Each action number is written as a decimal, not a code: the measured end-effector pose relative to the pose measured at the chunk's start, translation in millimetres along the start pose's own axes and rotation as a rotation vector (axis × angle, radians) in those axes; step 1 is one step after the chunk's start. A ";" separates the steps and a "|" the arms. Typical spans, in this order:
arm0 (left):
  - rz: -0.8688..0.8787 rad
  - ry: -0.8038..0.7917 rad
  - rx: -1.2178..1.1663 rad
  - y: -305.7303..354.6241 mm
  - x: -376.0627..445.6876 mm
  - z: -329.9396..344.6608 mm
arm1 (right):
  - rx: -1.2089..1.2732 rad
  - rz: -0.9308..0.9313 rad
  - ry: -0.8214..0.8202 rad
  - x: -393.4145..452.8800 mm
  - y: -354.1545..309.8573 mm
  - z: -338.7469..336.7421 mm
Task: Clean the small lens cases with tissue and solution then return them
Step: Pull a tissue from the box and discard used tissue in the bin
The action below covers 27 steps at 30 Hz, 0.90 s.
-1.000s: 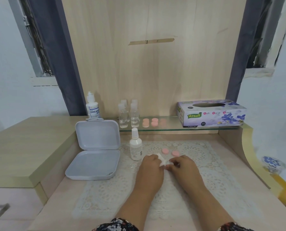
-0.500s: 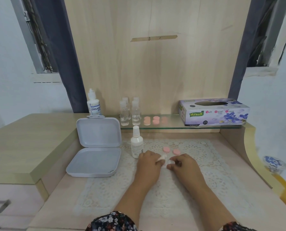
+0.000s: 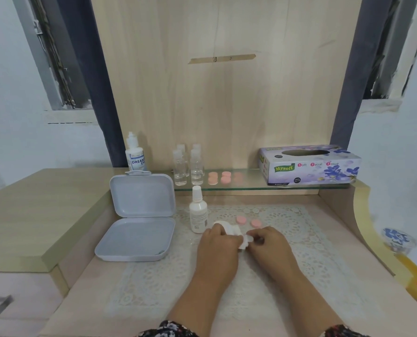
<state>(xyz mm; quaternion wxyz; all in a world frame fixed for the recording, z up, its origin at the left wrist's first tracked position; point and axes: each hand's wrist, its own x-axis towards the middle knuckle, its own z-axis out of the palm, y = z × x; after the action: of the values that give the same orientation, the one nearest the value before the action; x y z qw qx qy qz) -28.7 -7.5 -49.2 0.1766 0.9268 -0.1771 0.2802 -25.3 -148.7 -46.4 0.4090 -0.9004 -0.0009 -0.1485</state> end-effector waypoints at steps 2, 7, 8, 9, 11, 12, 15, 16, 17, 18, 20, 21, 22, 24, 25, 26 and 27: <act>0.071 -0.014 0.100 6.4 0.7 -0.5 | -0.005 0.005 -0.012 1.2 1.4 0.8; -0.032 -0.004 -0.023 10.1 4.7 4.7 | -0.040 0.008 -0.023 2.3 2.9 1.8; -0.128 -0.028 -0.114 8.7 6.8 3.9 | -0.034 0.002 -0.030 2.3 2.7 2.0; -0.253 -0.049 -0.257 6.8 9.0 2.0 | -0.039 -0.002 -0.042 1.9 2.3 1.8; -0.446 -0.025 -0.540 2.7 12.3 2.3 | -0.052 -0.004 -0.060 1.4 1.8 0.7; -0.503 0.044 -0.628 2.7 12.4 0.6 | -0.050 -0.006 -0.064 1.1 1.5 -0.2; -0.398 0.249 -0.534 5.7 11.9 -1.8 | -0.031 -0.012 -0.077 -1.2 -2.3 -3.3; -0.329 0.264 -0.520 7.3 11.0 -0.9 | -0.031 -0.014 -0.082 -1.6 -3.1 -3.8; -0.269 0.236 -0.504 9.1 10.8 0.1 | -0.035 -0.008 -0.090 -2.0 -3.7 -4.2; -0.225 0.180 -0.490 9.3 11.0 2.7 | -0.028 -0.003 -0.093 -2.4 -4.4 -4.3; -0.199 0.032 -0.433 10.0 12.6 5.4 | -0.015 0.018 -0.087 -1.5 -4.8 -4.9; -0.187 -0.014 -0.385 9.6 12.9 5.5 | -0.011 0.027 -0.087 -1.5 -4.2 -4.4; -0.162 -0.030 -0.337 9.1 12.8 5.3 | 0.006 0.032 -0.092 -1.7 -3.4 -4.3; -0.094 -0.026 -0.246 8.6 9.7 4.7 | 0.049 0.051 -0.107 -2.9 -3.7 -4.6; -0.055 -0.030 -0.206 8.8 8.1 4.6 | 0.077 0.063 -0.112 -3.5 -4.5 -5.4; -0.019 -0.047 -0.167 8.8 6.6 3.8 | 0.103 0.079 -0.111 -3.9 -4.9 -6.5; 0.017 -0.065 -0.135 9.7 5.2 2.8 | 0.125 0.092 -0.107 -4.4 -5.0 -7.2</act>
<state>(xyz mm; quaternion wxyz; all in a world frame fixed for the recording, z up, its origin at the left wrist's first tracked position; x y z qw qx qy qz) -27.5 -18.4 -46.2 0.2306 0.9198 -0.2092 0.2388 -32.1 -150.2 -39.4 0.4703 -0.8788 0.0095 -0.0807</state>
